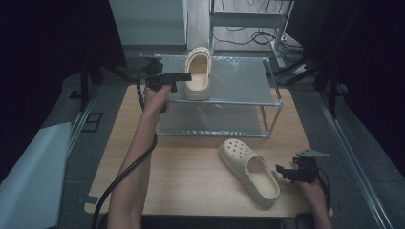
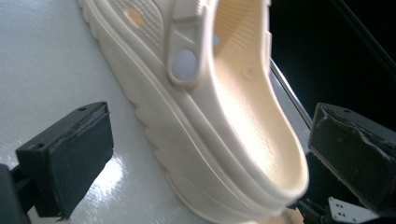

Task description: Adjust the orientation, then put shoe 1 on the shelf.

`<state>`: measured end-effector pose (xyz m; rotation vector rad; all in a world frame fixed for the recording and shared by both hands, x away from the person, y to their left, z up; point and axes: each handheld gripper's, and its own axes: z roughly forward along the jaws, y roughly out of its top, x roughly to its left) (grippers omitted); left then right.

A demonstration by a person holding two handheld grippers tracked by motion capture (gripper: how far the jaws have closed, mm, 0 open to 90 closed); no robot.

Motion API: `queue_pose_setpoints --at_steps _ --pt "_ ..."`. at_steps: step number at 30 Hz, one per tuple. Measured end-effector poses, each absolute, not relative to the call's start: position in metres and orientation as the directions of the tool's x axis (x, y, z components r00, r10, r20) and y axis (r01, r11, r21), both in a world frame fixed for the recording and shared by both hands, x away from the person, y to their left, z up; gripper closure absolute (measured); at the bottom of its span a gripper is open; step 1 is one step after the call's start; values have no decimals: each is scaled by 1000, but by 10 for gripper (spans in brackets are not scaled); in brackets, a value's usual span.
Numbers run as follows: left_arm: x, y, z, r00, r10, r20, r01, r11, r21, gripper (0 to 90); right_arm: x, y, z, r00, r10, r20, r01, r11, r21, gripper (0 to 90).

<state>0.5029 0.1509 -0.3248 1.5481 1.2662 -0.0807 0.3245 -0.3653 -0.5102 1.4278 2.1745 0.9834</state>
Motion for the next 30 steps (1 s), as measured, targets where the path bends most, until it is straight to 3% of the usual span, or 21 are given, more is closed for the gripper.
queue_pose_setpoints --at_steps 15,30 --pt "470 148 -325 525 648 -552 684 63 726 6 325 -364 -512 -428 900 76 662 255 705 130" --pt "434 155 -338 556 639 -531 670 34 742 13 325 -363 -512 -428 901 72 665 260 700 130"
